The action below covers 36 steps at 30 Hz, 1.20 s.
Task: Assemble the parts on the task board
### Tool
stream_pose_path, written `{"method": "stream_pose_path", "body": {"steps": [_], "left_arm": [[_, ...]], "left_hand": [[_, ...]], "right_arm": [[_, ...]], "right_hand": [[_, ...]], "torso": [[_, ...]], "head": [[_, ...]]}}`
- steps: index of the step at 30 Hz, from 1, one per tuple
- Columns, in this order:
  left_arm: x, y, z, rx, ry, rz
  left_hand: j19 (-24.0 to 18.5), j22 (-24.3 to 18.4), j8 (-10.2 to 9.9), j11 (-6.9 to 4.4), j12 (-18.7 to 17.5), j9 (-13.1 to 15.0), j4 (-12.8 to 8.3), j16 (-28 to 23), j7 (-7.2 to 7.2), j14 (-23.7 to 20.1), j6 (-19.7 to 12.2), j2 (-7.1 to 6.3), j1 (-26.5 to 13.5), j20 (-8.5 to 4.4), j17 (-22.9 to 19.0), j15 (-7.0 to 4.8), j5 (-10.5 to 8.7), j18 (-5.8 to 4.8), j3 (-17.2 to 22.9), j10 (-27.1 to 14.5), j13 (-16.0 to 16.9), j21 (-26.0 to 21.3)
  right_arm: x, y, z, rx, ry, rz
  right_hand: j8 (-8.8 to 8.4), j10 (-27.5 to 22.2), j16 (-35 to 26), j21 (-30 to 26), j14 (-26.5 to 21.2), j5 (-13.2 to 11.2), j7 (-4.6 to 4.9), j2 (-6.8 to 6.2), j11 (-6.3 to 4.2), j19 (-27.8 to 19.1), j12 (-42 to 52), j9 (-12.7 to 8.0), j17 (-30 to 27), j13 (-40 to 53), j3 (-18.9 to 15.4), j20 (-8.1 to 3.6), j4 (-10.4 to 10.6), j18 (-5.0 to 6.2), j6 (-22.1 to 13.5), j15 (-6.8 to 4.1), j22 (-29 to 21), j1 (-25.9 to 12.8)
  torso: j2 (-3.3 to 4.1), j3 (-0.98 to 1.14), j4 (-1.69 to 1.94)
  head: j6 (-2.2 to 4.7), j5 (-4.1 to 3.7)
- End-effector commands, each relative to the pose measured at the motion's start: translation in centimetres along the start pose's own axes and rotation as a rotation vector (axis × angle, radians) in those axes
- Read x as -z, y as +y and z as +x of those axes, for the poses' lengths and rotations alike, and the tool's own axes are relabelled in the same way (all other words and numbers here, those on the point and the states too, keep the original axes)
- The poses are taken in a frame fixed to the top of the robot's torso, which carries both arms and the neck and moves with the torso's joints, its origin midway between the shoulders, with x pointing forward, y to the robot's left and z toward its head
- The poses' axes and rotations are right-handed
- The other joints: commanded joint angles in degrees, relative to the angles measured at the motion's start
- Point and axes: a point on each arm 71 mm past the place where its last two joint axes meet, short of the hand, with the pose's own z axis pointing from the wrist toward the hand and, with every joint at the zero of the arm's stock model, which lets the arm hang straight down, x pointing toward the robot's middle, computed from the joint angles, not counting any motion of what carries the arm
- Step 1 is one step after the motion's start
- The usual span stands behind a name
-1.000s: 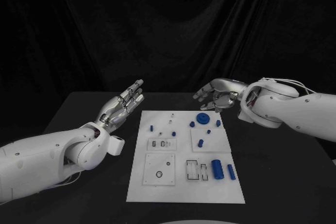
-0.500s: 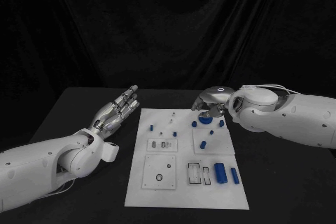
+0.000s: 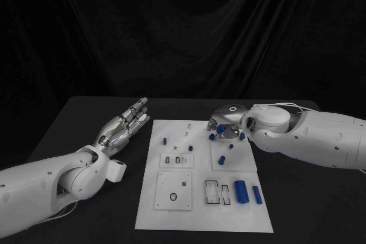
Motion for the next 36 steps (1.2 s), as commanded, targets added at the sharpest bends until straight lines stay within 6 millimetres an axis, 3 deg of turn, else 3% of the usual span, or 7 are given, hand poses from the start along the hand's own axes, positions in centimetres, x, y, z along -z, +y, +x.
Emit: {"method": "stream_pose_path", "body": {"steps": [1,7,17,29,36], "left_arm": [[0.0,-1.3,0.2,0.010,0.018,0.159],[-0.1,-1.2,0.2,0.012,0.021,0.158],[-0.1,-1.2,0.1,0.014,0.023,0.159],[-0.2,-1.1,0.1,0.024,0.036,0.149],[-0.3,-1.0,0.2,0.030,0.044,0.142]], "left_hand": [[0.04,-0.10,0.24,0.19,-0.19,0.06,0.05,-0.21,0.08,-0.09,0.33,0.33,-0.11,0.41,-0.09,0.33,0.22,0.90,0.08,0.03,-0.06,-0.33],[0.04,-0.10,0.27,0.37,-0.19,0.09,-0.01,-0.21,0.25,-0.09,0.52,0.42,-0.03,0.46,-0.09,0.44,0.37,0.91,0.18,0.03,-0.06,-0.33],[0.04,-0.10,0.31,0.63,-0.19,0.12,-0.10,-0.21,0.47,-0.09,0.77,0.51,0.14,0.59,-0.09,0.60,0.54,0.91,0.33,0.03,-0.06,-0.33],[0.04,-0.10,0.42,1.14,-0.19,0.23,-0.25,-0.21,0.95,-0.09,1.54,0.59,0.55,1.03,-0.09,1.00,0.64,0.91,0.70,0.03,-0.06,-0.33],[0.04,-0.10,0.68,1.67,-0.19,0.41,-0.31,-0.21,1.45,-0.09,2.98,0.59,0.88,1.55,-0.09,1.49,0.71,0.92,1.06,0.03,-0.06,-0.33]], "right_arm": [[0.0,-0.1,0.3,0.044,0.005,0.006],[-0.1,-0.1,0.9,0.042,0.005,-0.001],[-0.6,0.0,1.4,0.036,-0.021,-0.006],[-1.2,0.0,2.1,0.031,-0.043,-0.023],[-1.4,0.1,2.5,0.030,-0.038,-0.032]], "right_hand": [[-0.32,-0.04,0.17,0.26,0.23,-0.31,0.19,-0.16,0.01,-0.36,0.31,0.01,0.06,0.12,-0.05,0.04,0.43,0.14,-0.37,-0.10,0.16,-0.44],[-0.21,0.30,0.42,0.72,0.39,-0.21,0.43,-0.10,0.51,-0.23,0.81,0.03,0.28,0.37,0.16,0.16,0.60,0.01,-0.27,0.14,0.81,-0.48],[0.05,0.59,0.58,1.33,0.41,3.24,0.19,-0.08,0.92,-0.46,1.46,0.15,0.18,0.64,1.69,0.46,0.75,-0.01,1.04,0.46,1.98,-0.17],[-0.07,1.16,0.69,1.54,0.41,3.42,0.33,-0.08,1.16,-0.64,1.90,0.10,0.20,0.76,2.31,0.63,1.44,-0.04,1.26,0.66,2.51,-0.87],[0.51,2.36,1.13,2.63,0.64,3.47,0.99,-0.22,0.81,-0.31,2.34,0.49,0.63,0.80,3.62,0.64,1.91,-0.15,3.33,0.49,4.16,-0.96]], "torso": [[-0.28,-0.08,0.04],[-0.64,-0.19,0.24],[-1.00,-0.24,0.33],[-1.33,-0.27,0.33],[-1.48,-0.28,0.42]], "head": [[-0.15,0.15],[-0.51,0.25],[-0.87,0.31],[-1.85,0.59],[-2.26,0.49]]}}
